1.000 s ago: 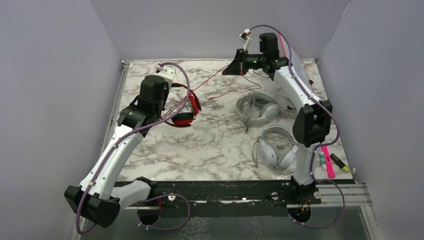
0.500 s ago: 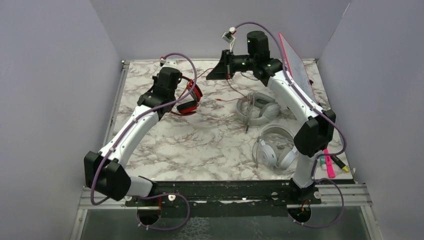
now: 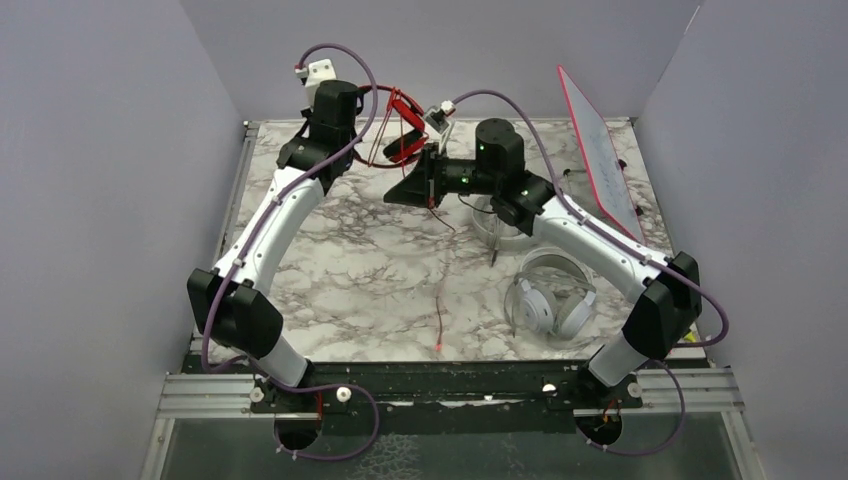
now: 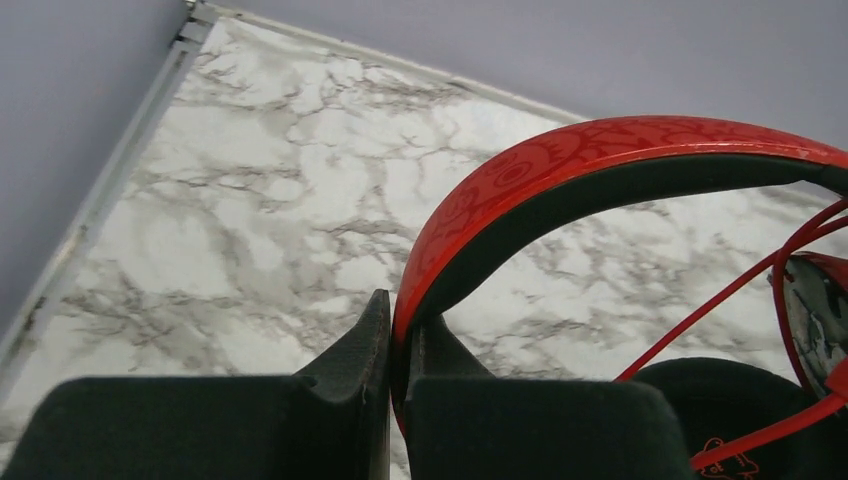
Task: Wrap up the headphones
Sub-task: Wrap the headphones cable around the headphones.
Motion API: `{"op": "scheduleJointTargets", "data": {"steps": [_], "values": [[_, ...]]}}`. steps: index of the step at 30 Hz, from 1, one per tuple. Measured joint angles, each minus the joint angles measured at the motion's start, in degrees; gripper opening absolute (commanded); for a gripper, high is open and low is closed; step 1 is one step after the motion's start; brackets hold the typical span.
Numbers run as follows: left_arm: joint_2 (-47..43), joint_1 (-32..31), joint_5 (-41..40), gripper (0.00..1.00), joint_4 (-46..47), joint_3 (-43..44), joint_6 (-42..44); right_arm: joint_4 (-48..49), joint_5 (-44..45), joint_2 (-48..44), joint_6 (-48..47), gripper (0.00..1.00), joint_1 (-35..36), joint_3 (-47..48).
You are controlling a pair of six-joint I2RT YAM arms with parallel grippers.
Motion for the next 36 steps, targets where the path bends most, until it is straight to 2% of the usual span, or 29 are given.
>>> {"op": "scheduleJointTargets", "data": {"steps": [11, 16, 19, 23, 27, 30, 36], "values": [[0.00, 1.92, 12.76, 0.00, 0.11, 6.16, -16.98, 16.76, 10.16, -1.03, 1.88, 0.01, 6.71, -14.91], [-1.01, 3.34, 18.32, 0.00, 0.70, 6.99, -20.85, 24.06, 13.75, -2.64, 3.85, 0.01, 6.80, -23.47], [-2.49, 3.89, 21.88, 0.00, 0.74, 7.56, -21.70, 26.71, 14.51, -2.67, 4.46, 0.01, 6.23, -25.40], [-5.20, 4.20, 26.08, 0.00, 1.16, 7.93, -21.88, 31.06, 11.87, -1.40, 6.64, 0.01, 3.10, -25.73], [-8.37, 4.48, 31.80, 0.00, 1.42, 7.93, -21.81, 35.36, 6.08, 3.91, 8.26, 0.01, -1.55, -25.16], [-10.45, 4.57, 36.33, 0.00, 1.36, 7.91, -21.55, 35.95, 2.38, 8.52, 8.07, 0.01, -3.02, -23.87], [-11.78, 4.59, 41.27, 0.00, 0.70, 7.78, -19.61, 36.22, -1.49, 9.33, 7.76, 0.01, -5.29, -23.54]]}}
